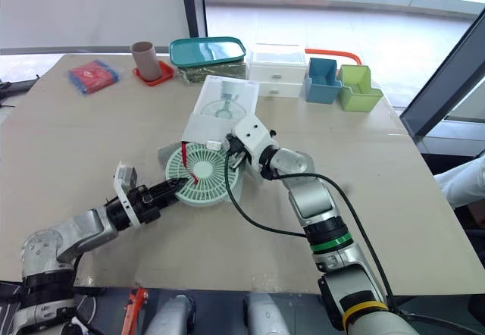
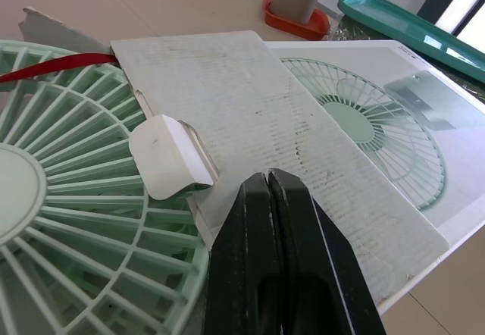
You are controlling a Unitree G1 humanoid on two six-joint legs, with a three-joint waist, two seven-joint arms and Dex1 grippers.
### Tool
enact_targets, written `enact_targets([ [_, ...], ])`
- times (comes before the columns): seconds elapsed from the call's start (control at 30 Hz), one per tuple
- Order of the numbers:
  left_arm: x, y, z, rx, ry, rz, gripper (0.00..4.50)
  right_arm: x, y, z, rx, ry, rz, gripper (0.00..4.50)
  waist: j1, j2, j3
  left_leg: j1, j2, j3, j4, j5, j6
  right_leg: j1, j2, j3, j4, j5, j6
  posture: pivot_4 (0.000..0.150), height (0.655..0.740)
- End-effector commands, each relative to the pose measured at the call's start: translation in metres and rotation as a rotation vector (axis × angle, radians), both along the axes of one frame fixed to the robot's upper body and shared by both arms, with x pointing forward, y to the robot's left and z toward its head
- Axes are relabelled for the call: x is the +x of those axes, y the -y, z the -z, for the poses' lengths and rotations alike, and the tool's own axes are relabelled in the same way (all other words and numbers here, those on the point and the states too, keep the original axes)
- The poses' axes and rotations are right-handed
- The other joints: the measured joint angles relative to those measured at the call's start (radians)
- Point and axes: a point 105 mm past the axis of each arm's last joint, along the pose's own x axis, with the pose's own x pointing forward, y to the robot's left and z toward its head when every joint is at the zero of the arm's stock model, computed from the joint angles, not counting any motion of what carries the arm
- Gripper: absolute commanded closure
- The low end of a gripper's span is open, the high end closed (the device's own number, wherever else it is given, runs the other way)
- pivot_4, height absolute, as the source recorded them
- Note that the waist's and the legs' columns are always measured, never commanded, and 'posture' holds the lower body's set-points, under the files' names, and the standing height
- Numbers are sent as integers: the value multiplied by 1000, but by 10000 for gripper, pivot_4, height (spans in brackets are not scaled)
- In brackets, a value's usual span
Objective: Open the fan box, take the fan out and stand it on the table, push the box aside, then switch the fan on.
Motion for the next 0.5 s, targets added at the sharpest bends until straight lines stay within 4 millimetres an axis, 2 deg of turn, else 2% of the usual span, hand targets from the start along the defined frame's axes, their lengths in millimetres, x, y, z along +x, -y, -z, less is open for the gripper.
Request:
enact_targets([
  [0.03, -5, 2, 3, 10, -37, 3, 28017, 0, 0, 0, -3, 1, -4, 45000, 2, 0, 0, 0, 0, 0, 0, 0, 0, 0, 0, 0, 0, 0, 0, 1500, 7400],
  [0.23, -14, 5, 9, 33, -56, 26, 28017, 0, -2, 1, -2, -1, -8, 45000, 2, 0, 0, 0, -1, 1, 1, 0, 0, 0, 0, 1, 0, 0, 0, 1500, 7400],
  [0.3, -14, 5, 10, 49, -51, 30, 17985, 0, -2, 1, -1, -3, -9, 45000, 2, 0, 0, 0, 0, 1, 0, 0, 0, 0, 0, 1, 0, -1, -1, 1500, 7400],
  [0.33, -14, 5, 10, 51, -44, 37, 16444, 0, -2, 2, -1, -3, -9, 45000, 2, 0, 0, 0, 0, 1, 0, 0, 0, 0, 0, 0, 0, -1, -1, 1500, 7400],
  [0.37, -15, 6, 8, 54, -36, 48, 10059, 0, -2, 2, -1, -3, -9, 45000, 2, 0, 0, 0, 0, 1, 0, 0, 0, 0, 0, 0, 0, -1, -1, 1500, 7400],
  [0.43, -17, 5, 7, 75, -16, 63, 7052, 0, -2, 1, 0, -2, -10, 45000, 2, 0, 0, 0, 0, 1, 0, 0, 0, 0, 1, 0, 0, -1, -1, 1500, 7400],
  [0.47, -17, 4, 6, 85, -9, 68, 2454, 0, -2, 1, 0, -1, -10, 45000, 2, 0, 0, 0, 0, 1, 0, 0, 0, 0, 1, 0, 0, -1, -1, 1500, 7400],
  [0.5, -17, 2, 4, 113, 14, 82, 498, 0, -1, 1, 2, -1, -9, 45000, 2, 0, 0, 0, 0, 1, 0, 0, 0, 0, 1, 0, 0, -1, -1, 1500, 7400],
])
